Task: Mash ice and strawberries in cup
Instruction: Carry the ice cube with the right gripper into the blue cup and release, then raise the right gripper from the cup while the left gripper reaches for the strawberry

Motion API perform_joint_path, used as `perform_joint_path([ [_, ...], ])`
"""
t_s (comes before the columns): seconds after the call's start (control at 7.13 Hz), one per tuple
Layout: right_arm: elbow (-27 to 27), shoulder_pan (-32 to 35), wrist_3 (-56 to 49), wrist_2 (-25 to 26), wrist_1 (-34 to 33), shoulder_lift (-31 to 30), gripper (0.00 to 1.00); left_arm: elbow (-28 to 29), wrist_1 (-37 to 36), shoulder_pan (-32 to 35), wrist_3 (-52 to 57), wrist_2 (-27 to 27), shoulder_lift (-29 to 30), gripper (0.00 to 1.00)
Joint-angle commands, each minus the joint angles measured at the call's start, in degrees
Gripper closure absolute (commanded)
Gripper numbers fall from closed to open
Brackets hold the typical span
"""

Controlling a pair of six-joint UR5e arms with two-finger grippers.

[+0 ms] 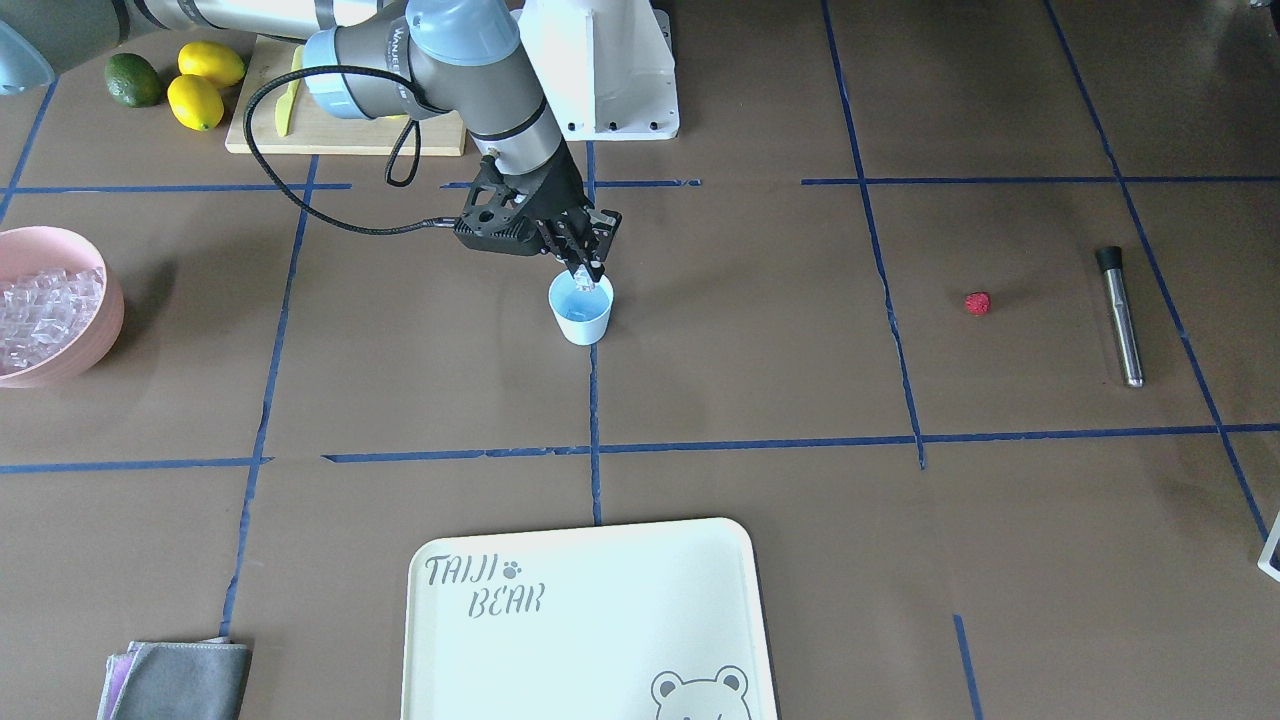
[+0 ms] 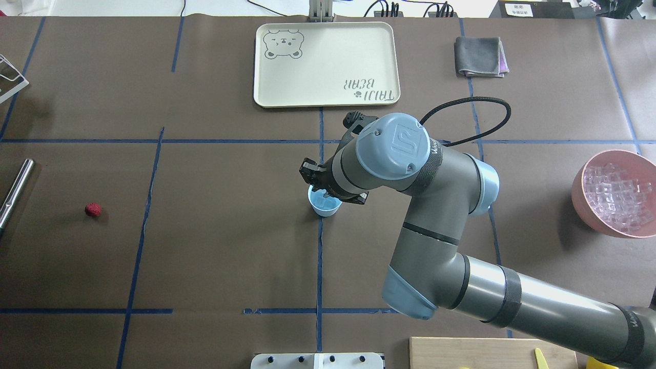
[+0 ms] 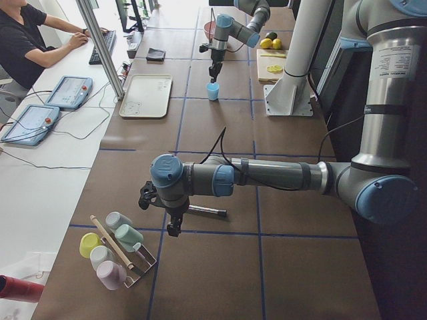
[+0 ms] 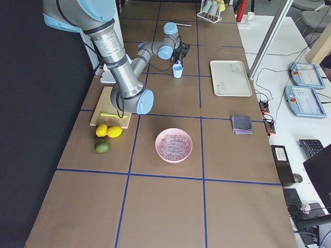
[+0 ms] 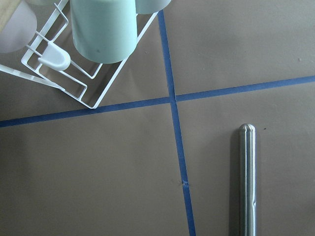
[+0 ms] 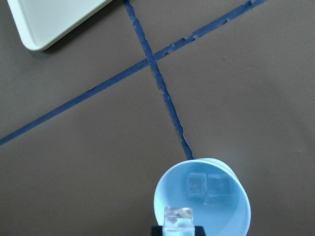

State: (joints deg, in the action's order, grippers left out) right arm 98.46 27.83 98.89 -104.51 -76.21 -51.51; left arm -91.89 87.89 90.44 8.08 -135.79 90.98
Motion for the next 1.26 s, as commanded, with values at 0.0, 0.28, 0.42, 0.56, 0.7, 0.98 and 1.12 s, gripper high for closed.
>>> perform_joint_path([
  [0.0, 0.0, -0.1, 0.0, 0.0, -0.1, -0.2, 0.51, 0.0, 0.1, 0.0, 0.0, 0.0, 0.0, 0.00],
  [0.28, 0.0, 0.0, 0.0, 0.0, -0.2, -0.2, 0.48, 0.0, 0.1, 0.0, 0.0, 0.0, 0.0, 0.00],
  [0.42, 0.2, 0.2, -0.1, -0.1, -0.2, -0.2, 0.48, 0.3, 0.0, 0.0, 0.3, 0.0, 0.0, 0.00],
  [0.56, 0.9, 2.5, -0.2, -0.9, -0.5, -0.6, 0.21, 0.3, 0.3, -0.1, -0.1, -0.2, 0.1, 0.00],
  [0.7, 4.9, 5.2, -1.0, -2.4, -0.5, -5.6, 0.00, -0.2, 1.1, -2.1, -0.1, -0.2, 0.3, 0.00],
  [0.98, 9.5, 16.4, -11.7, -13.6, -0.6, -13.4, 0.00, -2.8, 5.5, -9.4, -11.7, -2.4, 0.6, 0.00],
  [1.12, 9.9, 19.7, -17.7, -15.8, -0.7, -16.1, 0.00, -7.2, 6.4, -16.3, -23.0, -1.6, 0.5, 0.00],
])
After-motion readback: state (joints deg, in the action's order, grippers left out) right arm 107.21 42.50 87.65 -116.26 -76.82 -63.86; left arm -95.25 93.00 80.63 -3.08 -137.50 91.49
